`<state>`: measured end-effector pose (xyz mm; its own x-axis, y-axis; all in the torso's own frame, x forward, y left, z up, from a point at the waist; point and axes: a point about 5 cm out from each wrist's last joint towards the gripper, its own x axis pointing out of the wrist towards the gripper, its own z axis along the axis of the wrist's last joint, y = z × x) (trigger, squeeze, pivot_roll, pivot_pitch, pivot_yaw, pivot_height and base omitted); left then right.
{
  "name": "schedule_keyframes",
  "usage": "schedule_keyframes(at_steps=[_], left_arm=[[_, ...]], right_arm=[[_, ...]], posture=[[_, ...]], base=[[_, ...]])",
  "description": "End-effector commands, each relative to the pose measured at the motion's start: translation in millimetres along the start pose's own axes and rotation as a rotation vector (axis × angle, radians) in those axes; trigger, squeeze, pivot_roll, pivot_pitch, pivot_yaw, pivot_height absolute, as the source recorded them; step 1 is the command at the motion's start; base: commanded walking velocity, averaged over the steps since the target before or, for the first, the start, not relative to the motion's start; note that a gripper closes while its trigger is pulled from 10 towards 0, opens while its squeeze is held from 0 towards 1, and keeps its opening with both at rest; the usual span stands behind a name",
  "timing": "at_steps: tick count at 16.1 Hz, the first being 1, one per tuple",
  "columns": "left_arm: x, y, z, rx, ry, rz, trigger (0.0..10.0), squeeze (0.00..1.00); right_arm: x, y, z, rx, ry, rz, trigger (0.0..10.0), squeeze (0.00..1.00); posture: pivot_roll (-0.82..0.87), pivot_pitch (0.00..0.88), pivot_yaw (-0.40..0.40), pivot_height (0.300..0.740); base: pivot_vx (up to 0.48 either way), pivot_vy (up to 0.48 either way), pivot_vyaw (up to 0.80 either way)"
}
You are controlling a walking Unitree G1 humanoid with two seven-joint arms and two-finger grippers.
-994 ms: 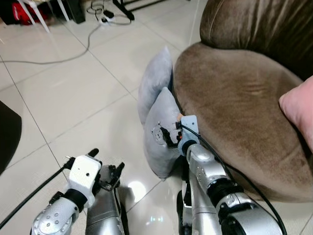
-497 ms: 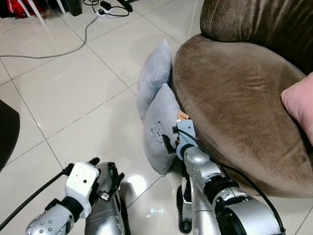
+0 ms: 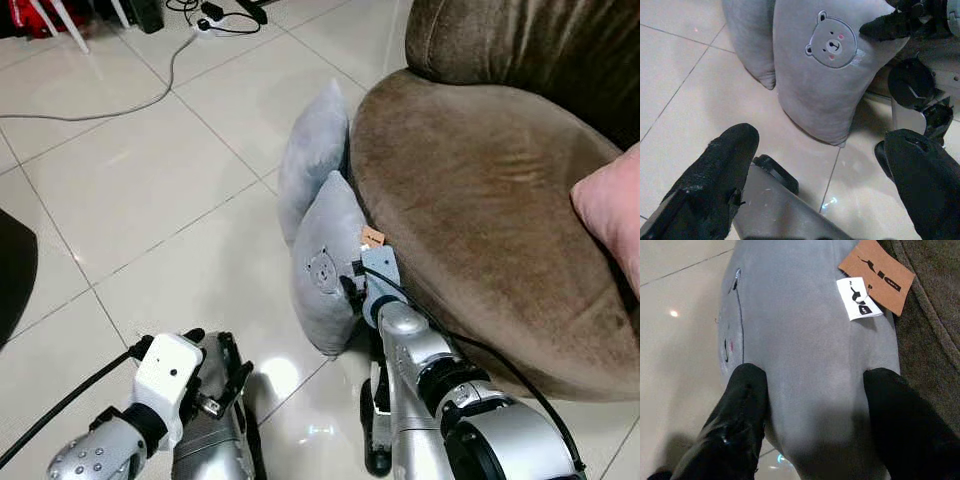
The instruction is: Move the pillow to the sofa from floor
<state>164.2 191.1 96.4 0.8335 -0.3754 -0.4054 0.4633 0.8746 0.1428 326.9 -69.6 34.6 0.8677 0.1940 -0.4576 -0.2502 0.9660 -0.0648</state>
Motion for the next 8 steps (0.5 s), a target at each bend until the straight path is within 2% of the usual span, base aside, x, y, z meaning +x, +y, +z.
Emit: schedule_keyframes(at_steps=[1,8], left_arm=[[-1.5,-1.5,-6.2,-0.014,0.030,-0.016,10.0,0.29],[0.9,0.0,-12.8,-0.019,0.041,-0.013,10.0,0.29]], right_arm=[[-0.5,2.9,-5.1,-0.027,0.024,0.014,0.0,0.00],[-0.3,8.3,-4.0,-0.050,0.018,0.049,0.0,0.00]], posture=[[0.00,0.273,-0.001,0.505],[-0.01,0.264,-0.008,0.505]], base=[[0.000,0.000,0.00],[0.000,0.000,0.00]])
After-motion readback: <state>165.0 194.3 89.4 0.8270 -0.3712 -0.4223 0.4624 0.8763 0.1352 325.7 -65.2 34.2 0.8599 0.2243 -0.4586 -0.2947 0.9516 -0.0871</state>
